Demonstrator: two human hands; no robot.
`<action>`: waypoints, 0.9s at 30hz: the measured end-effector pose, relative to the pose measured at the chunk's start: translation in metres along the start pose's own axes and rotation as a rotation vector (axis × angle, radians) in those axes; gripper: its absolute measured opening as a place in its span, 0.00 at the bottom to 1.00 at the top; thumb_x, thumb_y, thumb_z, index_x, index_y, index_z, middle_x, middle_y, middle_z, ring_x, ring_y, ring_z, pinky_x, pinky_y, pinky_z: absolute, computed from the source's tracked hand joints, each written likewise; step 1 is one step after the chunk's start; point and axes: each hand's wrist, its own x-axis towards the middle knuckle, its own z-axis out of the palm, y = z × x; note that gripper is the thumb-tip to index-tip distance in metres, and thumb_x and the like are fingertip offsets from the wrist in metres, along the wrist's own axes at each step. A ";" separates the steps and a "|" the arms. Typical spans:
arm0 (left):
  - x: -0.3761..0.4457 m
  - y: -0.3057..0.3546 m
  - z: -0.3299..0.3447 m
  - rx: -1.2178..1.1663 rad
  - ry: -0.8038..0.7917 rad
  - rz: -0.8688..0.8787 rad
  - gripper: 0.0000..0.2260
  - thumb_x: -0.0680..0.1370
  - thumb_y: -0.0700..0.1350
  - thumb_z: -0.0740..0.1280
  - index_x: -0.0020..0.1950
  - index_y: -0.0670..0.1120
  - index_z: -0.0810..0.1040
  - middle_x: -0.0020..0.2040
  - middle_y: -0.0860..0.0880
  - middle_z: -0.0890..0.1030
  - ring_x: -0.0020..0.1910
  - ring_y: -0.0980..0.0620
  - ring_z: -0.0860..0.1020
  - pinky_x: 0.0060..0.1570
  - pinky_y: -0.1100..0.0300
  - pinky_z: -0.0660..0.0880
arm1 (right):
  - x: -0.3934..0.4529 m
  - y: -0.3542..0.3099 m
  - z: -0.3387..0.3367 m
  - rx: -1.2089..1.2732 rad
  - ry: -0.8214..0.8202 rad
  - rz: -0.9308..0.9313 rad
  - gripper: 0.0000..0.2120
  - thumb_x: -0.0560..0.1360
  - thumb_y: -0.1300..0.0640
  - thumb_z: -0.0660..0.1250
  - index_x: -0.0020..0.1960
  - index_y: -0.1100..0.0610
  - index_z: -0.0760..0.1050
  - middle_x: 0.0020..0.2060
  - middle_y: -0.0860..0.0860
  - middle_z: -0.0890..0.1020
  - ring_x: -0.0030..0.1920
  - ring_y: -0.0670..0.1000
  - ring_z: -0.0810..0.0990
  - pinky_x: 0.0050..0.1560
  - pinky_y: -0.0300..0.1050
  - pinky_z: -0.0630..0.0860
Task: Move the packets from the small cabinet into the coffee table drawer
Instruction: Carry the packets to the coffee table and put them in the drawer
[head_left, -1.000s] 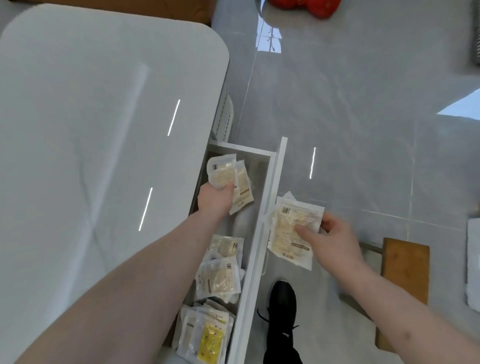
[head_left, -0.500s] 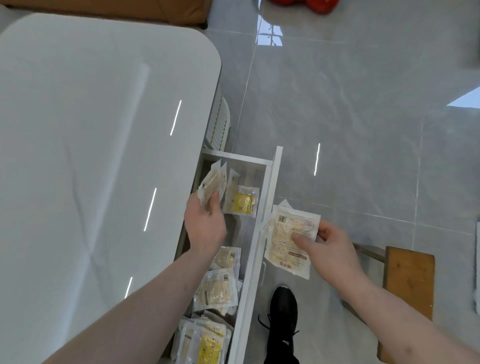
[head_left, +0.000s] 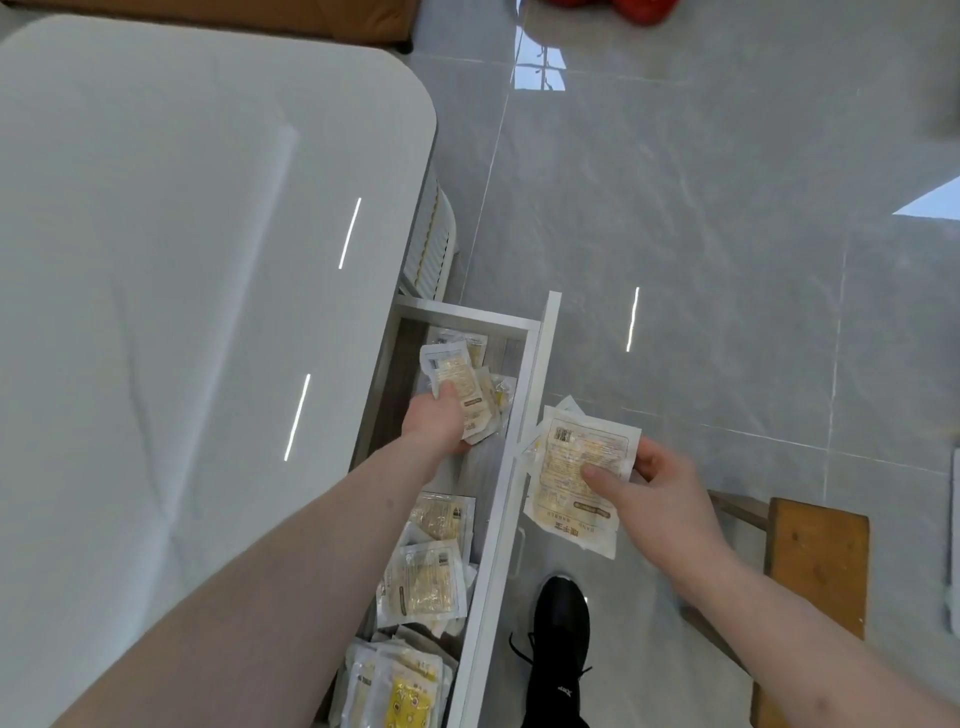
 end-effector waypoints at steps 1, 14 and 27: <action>-0.001 0.001 -0.001 0.058 -0.020 0.011 0.20 0.85 0.55 0.54 0.68 0.44 0.74 0.59 0.43 0.82 0.56 0.43 0.81 0.57 0.48 0.80 | 0.000 0.001 0.000 0.000 0.000 0.000 0.13 0.75 0.61 0.74 0.57 0.48 0.84 0.49 0.41 0.87 0.52 0.42 0.85 0.52 0.41 0.81; -0.031 0.011 -0.034 0.544 -0.121 0.364 0.22 0.82 0.44 0.63 0.76 0.50 0.66 0.66 0.49 0.78 0.63 0.45 0.78 0.61 0.50 0.78 | -0.017 -0.005 0.019 0.001 -0.004 0.036 0.13 0.75 0.58 0.76 0.57 0.46 0.83 0.49 0.40 0.87 0.52 0.43 0.86 0.55 0.47 0.82; -0.006 -0.011 -0.190 1.052 0.163 0.407 0.54 0.69 0.68 0.71 0.80 0.53 0.40 0.81 0.47 0.40 0.79 0.34 0.46 0.74 0.34 0.58 | 0.026 -0.045 0.120 -0.058 0.110 0.074 0.09 0.83 0.57 0.62 0.59 0.52 0.80 0.52 0.48 0.83 0.45 0.48 0.84 0.26 0.31 0.75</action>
